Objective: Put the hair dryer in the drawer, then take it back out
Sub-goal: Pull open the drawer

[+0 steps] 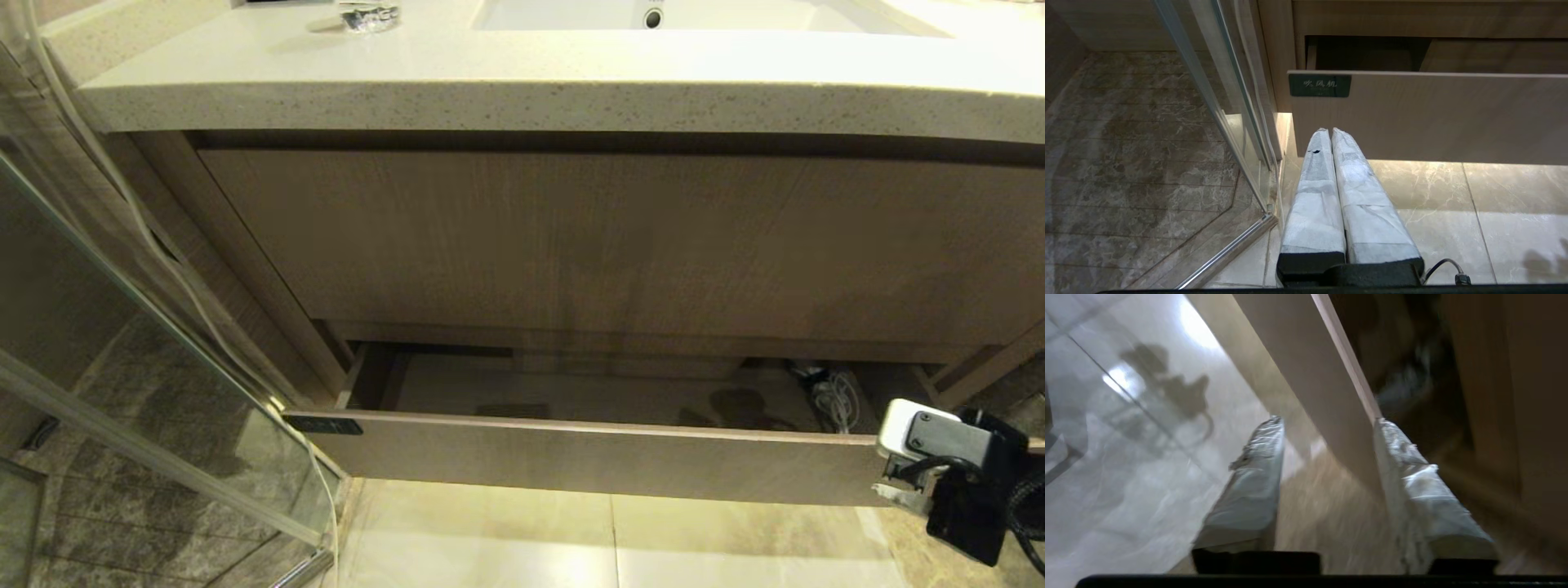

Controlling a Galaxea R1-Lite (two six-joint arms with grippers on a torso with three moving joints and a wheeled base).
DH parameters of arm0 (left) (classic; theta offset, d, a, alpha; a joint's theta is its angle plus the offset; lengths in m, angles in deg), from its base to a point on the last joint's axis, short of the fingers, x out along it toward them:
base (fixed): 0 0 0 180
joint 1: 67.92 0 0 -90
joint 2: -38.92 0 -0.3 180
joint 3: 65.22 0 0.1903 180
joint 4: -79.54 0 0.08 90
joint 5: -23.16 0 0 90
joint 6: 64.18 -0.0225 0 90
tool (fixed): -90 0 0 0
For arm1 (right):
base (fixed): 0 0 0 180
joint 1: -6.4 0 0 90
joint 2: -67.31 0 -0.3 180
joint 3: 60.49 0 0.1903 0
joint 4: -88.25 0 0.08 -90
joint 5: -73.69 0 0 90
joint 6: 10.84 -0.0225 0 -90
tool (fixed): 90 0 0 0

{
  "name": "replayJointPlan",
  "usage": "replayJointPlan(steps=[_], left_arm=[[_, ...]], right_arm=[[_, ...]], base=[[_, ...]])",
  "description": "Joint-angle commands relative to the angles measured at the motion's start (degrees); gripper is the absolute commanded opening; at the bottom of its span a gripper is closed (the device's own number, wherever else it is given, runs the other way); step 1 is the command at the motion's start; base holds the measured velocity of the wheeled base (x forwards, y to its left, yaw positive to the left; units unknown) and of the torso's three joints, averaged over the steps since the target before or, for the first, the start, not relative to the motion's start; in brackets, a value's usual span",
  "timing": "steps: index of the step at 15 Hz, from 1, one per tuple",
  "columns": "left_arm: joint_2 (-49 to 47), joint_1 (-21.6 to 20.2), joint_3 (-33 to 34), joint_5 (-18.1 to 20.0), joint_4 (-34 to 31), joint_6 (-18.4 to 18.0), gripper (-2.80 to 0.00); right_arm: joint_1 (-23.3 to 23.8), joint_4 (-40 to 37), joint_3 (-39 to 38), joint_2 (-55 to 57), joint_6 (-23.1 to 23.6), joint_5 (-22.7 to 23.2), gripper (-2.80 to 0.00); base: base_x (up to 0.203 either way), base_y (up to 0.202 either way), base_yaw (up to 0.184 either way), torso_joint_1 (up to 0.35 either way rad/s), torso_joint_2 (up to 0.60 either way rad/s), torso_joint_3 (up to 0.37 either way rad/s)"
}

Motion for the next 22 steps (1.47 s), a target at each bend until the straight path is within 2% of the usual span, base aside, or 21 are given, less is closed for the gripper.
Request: replayJointPlan(steps=[1, 4, 8, 13, 16, 19, 22], left_arm=[[0.0, 0.0, 0.0, 0.0, 0.0, 0.0, -2.80], [0.0, 0.0, 0.0, 0.0, 0.0, 0.0, -2.80], [0.0, 0.0, 0.0, 0.0, 0.0, 0.0, -2.80], [0.0, 0.0, 0.0, 0.0, 0.0, 0.0, -2.80], [0.0, 0.0, 0.0, 0.0, 0.0, 0.0, -2.80], [0.0, 0.0, 0.0, 0.0, 0.0, 0.0, -2.80], [0.0, 0.0, 0.0, 0.0, 0.0, 0.0, -2.80]], right_arm=[[1.3, -5.0, -1.3, -5.5, -4.5, -5.9, -2.80], [4.3, -9.0, -1.6, -4.7, -10.6, -11.8, -2.80], [4.9, -9.3, -1.1, 2.4, -17.4, -14.5, -2.80], [8.3, -4.3, 2.9, 17.1, -25.5, -18.3, -2.80], [12.5, 0.2, 6.3, 26.4, -27.6, -21.2, -2.80], [16.4, 4.9, 10.0, 34.6, -28.4, -21.9, -2.80], [17.5, 6.3, 13.9, 41.8, -33.0, -22.0, -2.80]], base=[[0.000, 0.000, 0.000, 0.000, 0.00, 0.000], [0.000, 0.000, 0.000, 0.000, 0.00, 0.000], [0.000, 0.000, 0.000, 0.000, 0.00, 0.000], [0.000, 0.000, 0.000, 0.000, 0.00, 0.000], [0.000, 0.000, 0.000, 0.000, 0.00, 0.000], [0.000, 0.000, 0.000, 0.000, 0.00, 0.000], [0.000, 0.000, 0.000, 0.000, 0.00, 0.000]])
